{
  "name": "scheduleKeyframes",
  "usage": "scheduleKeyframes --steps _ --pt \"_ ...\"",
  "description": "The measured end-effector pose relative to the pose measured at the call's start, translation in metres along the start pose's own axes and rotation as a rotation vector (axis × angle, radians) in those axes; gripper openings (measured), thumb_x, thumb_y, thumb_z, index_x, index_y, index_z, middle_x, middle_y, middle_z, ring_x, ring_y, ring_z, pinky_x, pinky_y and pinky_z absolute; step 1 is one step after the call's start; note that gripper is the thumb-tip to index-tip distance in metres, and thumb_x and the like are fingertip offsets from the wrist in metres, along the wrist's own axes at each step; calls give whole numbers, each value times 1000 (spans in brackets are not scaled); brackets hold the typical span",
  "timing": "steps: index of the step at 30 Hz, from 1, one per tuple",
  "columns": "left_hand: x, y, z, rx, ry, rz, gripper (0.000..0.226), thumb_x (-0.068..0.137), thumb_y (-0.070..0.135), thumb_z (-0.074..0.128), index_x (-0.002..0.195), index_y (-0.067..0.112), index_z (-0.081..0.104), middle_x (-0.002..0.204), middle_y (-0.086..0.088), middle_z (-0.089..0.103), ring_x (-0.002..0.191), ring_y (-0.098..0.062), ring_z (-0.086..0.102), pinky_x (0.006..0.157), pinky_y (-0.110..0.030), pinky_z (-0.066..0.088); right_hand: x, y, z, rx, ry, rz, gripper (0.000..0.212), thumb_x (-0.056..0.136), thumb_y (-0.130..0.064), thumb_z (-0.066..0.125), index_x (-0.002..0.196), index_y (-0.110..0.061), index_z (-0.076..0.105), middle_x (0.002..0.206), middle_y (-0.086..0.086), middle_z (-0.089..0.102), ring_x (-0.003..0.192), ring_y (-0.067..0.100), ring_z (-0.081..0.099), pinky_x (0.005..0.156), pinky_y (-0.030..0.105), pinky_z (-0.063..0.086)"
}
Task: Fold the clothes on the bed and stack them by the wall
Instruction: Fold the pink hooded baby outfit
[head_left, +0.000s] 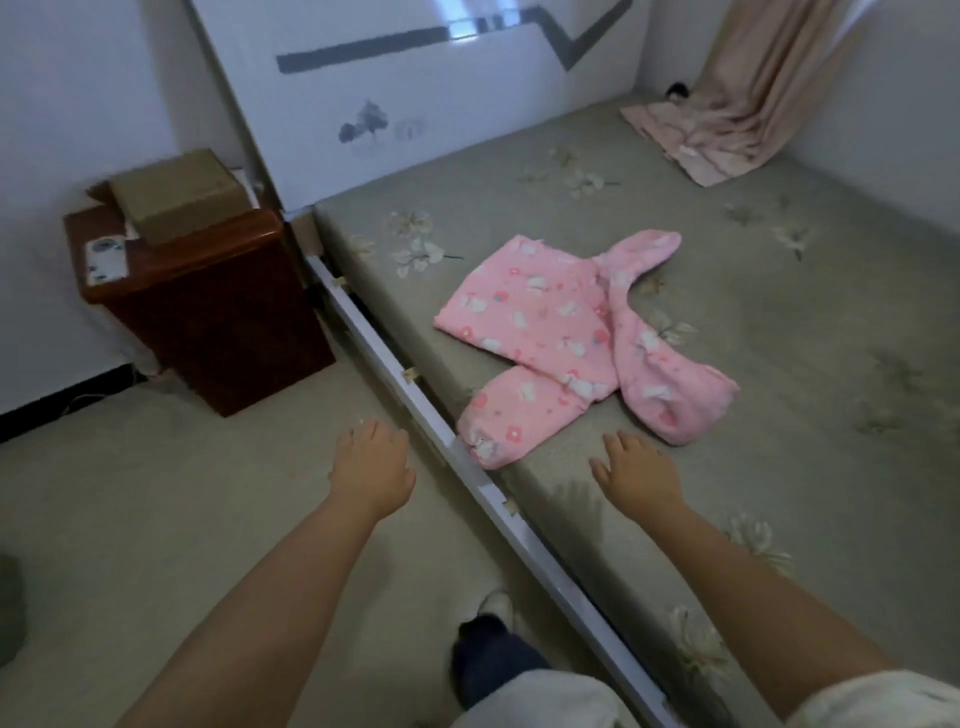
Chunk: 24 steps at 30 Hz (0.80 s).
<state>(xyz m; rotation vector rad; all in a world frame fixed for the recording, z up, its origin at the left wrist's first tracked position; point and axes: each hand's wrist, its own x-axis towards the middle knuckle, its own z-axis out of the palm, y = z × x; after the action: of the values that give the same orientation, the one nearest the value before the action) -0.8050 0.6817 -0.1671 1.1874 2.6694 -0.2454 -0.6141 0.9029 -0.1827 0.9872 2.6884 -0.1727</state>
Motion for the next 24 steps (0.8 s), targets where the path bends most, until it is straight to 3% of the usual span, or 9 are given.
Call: scheduleKeyframes --steps 4,8,13,16,18,19,21,23,24 --pt "110 51 10 52 -25 274 38 93 35 38 124 14 44 135 -5 40 130 -19 30 103 -34 27 63 56 14 10 -1 227 39 98 -33 29 126 -11 44 128 8 49 116 23 48 90 31 39" --pt "195 106 39 119 -158 457 39 96 32 33 127 12 43 138 -7 38 132 -20 27 107 -35 21 127 96 33 -17 -76 348 43 98 -37 27 133 -14 38 135 6 44 121 20 43 96 31 34" --pt "276 152 79 77 -267 587 35 95 34 38 120 10 45 127 -8 45 121 -23 37 97 -35 30 196 124 48 -41 -184 365 49 96 -34 36 141 -15 27 152 8 18 140 26 13 113 45 11" --pt "301 177 115 84 -335 645 45 91 40 45 124 9 42 128 -9 44 119 -23 40 95 -34 32 234 133 67 -54 -195 420 58 92 -36 45 142 -18 23 151 8 17 141 25 12 112 53 3" --pt "302 187 133 52 -280 714 42 77 35 59 108 7 60 110 -10 59 101 -21 56 82 -29 44 248 136 81 -83 -205 474 54 90 -35 48 139 -19 30 144 10 30 136 26 23 109 60 -2" --pt "301 190 140 15 -215 780 29 67 29 60 85 9 69 87 -6 66 79 -17 63 66 -23 48 251 136 89 -97 -205 477 47 90 -30 48 135 -19 36 136 11 41 131 27 33 108 62 -4" --pt "302 189 148 -49 -93 830 20 55 19 50 53 9 67 56 -2 63 50 -15 61 44 -16 45 257 135 99 -119 -188 456 35 90 -16 44 125 -16 49 116 11 59 117 29 48 109 59 -8" --pt "309 181 147 -161 -62 845 8 41 9 66 48 7 63 50 -6 60 43 -19 59 35 -15 41 264 132 100 -140 -207 453 31 91 -10 39 116 -13 58 104 11 65 110 29 53 113 50 -2" --pt "312 175 141 -218 -66 851 20 33 2 73 50 6 63 50 -8 59 43 -20 59 32 -15 39 270 129 97 -133 -213 455 30 93 -12 38 111 -13 61 102 12 66 109 28 54 114 45 5"
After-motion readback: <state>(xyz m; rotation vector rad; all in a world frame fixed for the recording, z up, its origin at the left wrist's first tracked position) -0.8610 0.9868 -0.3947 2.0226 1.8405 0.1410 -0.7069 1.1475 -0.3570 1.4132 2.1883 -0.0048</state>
